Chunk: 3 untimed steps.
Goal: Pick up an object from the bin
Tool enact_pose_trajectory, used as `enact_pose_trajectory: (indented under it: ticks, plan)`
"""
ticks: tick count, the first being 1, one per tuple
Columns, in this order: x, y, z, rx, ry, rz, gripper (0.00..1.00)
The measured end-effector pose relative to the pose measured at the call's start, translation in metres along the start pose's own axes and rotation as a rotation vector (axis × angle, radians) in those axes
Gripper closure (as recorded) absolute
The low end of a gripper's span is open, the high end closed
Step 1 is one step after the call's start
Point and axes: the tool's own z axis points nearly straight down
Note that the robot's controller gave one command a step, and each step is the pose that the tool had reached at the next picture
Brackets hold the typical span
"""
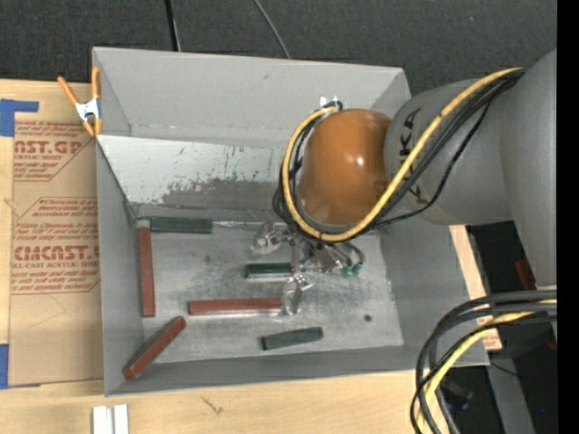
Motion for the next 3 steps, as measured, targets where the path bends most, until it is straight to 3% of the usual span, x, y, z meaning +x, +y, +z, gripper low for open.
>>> enact_pose_trajectory:
  ticks: [1,2,3]
  plan:
    - [0.005,0.008,0.02,-0.003,0.005,-0.07,0.0]
    - [0.014,0.016,-0.005,-0.004,0.009,-0.081,0.0]
    - [-0.01,0.013,0.055,0.0,0.002,-0.218,1.0]
